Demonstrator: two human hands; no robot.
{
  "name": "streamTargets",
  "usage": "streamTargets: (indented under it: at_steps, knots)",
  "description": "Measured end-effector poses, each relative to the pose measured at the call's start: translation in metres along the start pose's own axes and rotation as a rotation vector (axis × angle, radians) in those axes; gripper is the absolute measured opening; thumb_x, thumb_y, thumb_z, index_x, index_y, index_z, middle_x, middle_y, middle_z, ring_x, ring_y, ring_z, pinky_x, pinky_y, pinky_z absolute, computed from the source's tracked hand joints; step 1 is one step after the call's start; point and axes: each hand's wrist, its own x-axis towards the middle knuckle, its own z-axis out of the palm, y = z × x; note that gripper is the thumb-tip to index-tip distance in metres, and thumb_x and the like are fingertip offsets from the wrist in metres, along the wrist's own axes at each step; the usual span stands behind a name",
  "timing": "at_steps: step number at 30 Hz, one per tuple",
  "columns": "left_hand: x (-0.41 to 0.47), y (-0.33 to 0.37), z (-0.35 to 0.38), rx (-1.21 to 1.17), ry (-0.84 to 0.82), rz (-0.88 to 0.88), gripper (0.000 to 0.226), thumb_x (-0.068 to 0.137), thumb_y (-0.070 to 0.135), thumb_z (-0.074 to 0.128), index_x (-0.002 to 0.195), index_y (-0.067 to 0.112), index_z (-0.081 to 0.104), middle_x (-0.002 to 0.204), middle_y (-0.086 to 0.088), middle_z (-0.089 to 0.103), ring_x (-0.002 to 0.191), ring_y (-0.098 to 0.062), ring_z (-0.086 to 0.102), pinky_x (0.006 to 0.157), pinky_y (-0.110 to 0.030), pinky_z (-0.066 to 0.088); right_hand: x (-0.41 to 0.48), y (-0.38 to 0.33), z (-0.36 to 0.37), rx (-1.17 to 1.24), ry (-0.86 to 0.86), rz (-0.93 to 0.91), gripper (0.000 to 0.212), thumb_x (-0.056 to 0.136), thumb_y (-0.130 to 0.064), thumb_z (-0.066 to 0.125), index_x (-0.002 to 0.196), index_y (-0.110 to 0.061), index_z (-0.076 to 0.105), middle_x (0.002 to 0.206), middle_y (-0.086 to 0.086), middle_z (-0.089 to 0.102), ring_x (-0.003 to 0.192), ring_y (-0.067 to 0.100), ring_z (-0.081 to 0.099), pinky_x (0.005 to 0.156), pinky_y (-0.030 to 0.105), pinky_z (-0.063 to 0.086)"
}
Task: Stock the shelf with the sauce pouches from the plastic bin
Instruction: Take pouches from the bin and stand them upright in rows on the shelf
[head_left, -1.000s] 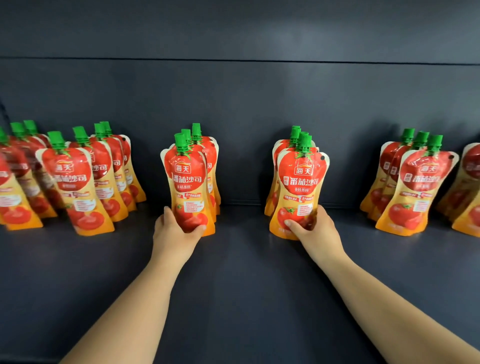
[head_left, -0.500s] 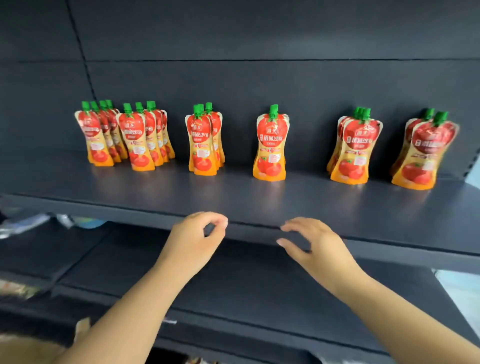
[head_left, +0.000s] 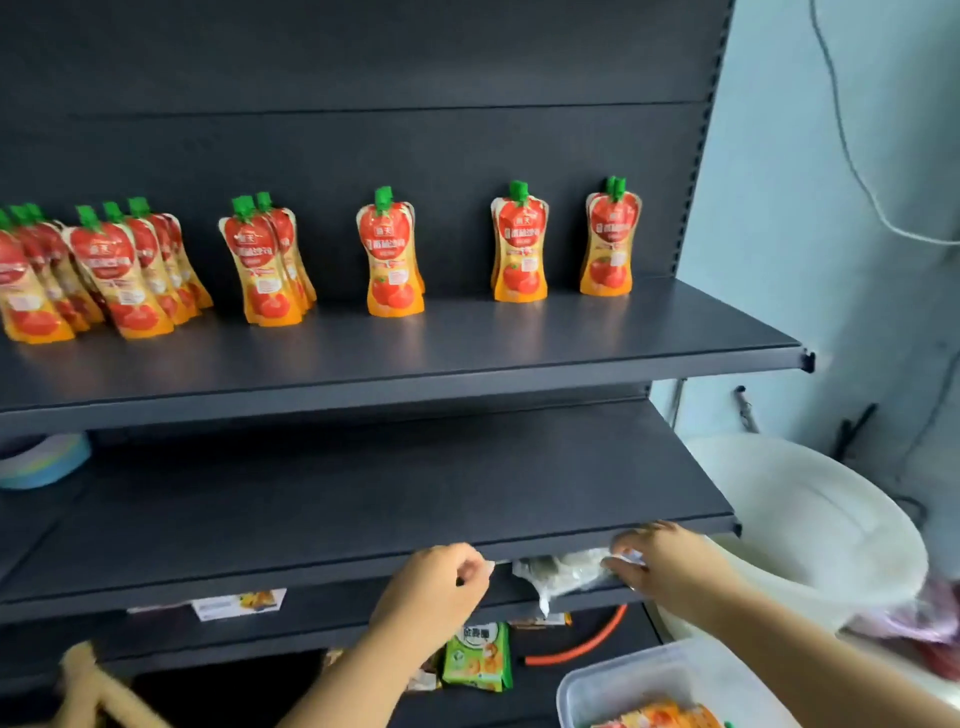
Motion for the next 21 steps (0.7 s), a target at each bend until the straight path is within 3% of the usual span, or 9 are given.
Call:
streamTargets:
  at_steps: [8, 12, 18, 21]
  knots:
    - [-0.027, 0.024, 0.031, 0.012, -0.034, -0.005, 0.025, 0.091, 0.039, 0.045, 0.099, 0.023, 0.064, 0.098, 0.006, 0.064, 0.092, -0.013, 0.058, 0.077, -0.028, 0.046, -0.072, 0.043, 0.011, 0.078, -0.045, 0.166, 0.031, 0.092, -0.038, 0.047, 0.109, -0.018, 0.064, 0.114, 0.008, 0.066, 0.104, 0.028, 0.059, 0.085, 0.029, 0.046]
    - [-0.031, 0.038, 0.053, 0.007, -0.038, -0.032, 0.024, 0.091, 0.037, 0.047, 0.091, 0.021, 0.064, 0.095, 0.003, 0.066, 0.091, -0.017, 0.059, 0.077, -0.029, 0.046, -0.087, 0.068, 0.012, 0.165, -0.079, 0.218, 0.032, 0.093, -0.036, 0.046, 0.113, -0.018, 0.062, 0.116, 0.005, 0.064, 0.107, 0.024, 0.058, 0.088, 0.029, 0.044]
    - [-0.021, 0.049, 0.110, 0.018, 0.013, -0.200, 0.025, 0.092, 0.036, 0.046, 0.091, 0.020, 0.064, 0.097, 0.001, 0.067, 0.088, -0.016, 0.058, 0.075, -0.029, 0.045, -0.071, 0.135, 0.041, 0.122, -0.193, 0.131, 0.029, 0.094, -0.030, 0.048, 0.116, -0.018, 0.062, 0.123, 0.001, 0.063, 0.110, 0.021, 0.057, 0.088, 0.025, 0.042]
    - [-0.023, 0.055, 0.144, -0.025, 0.072, -0.358, 0.028, 0.092, 0.035, 0.047, 0.097, 0.014, 0.066, 0.096, -0.003, 0.066, 0.085, -0.018, 0.055, 0.067, -0.026, 0.035, -0.043, 0.177, 0.066, 0.113, -0.311, 0.079, 0.027, 0.093, -0.029, 0.049, 0.114, -0.017, 0.063, 0.123, 0.004, 0.062, 0.112, 0.024, 0.056, 0.086, 0.024, 0.041]
